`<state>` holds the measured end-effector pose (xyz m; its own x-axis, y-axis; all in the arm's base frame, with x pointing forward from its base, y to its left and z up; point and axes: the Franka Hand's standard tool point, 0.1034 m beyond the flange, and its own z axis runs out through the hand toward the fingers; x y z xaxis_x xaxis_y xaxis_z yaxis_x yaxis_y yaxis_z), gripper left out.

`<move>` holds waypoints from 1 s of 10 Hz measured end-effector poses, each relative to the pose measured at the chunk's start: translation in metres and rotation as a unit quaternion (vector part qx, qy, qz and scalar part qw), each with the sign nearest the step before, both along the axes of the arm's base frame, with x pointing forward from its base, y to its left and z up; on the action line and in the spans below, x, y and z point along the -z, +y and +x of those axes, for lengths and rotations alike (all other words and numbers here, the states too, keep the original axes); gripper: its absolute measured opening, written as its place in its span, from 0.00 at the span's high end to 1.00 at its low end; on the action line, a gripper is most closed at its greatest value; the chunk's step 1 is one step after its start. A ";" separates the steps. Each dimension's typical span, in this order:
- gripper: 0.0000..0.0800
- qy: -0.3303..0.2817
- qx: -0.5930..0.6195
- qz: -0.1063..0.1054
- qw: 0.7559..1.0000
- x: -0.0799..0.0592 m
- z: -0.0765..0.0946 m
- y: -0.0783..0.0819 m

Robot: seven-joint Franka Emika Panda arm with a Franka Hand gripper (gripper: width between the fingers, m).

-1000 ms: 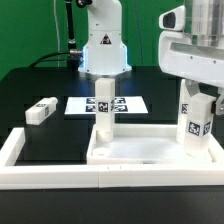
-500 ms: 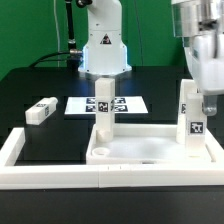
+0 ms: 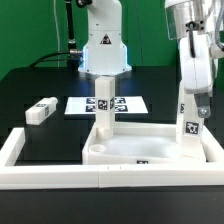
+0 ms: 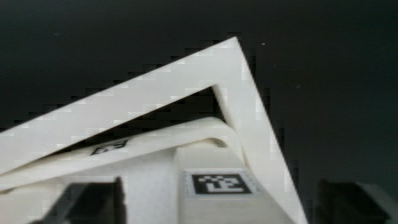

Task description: Assemble desk

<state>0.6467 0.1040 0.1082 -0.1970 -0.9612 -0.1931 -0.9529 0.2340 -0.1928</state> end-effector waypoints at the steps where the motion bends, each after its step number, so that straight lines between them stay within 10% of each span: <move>1: 0.22 -0.010 -0.089 -0.016 0.996 -0.001 0.001 -0.002; 6: 0.19 -0.058 -0.305 -0.101 0.945 -0.001 -0.003 -0.014; 8: 0.19 -0.050 -0.457 -0.108 0.881 0.003 -0.006 -0.020; 10: 0.19 -0.052 -0.479 -0.109 0.869 0.005 -0.007 -0.020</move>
Offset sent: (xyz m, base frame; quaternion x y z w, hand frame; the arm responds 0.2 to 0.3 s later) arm 0.0000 0.0000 0.0000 0.0000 0.0000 -0.1938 0.9810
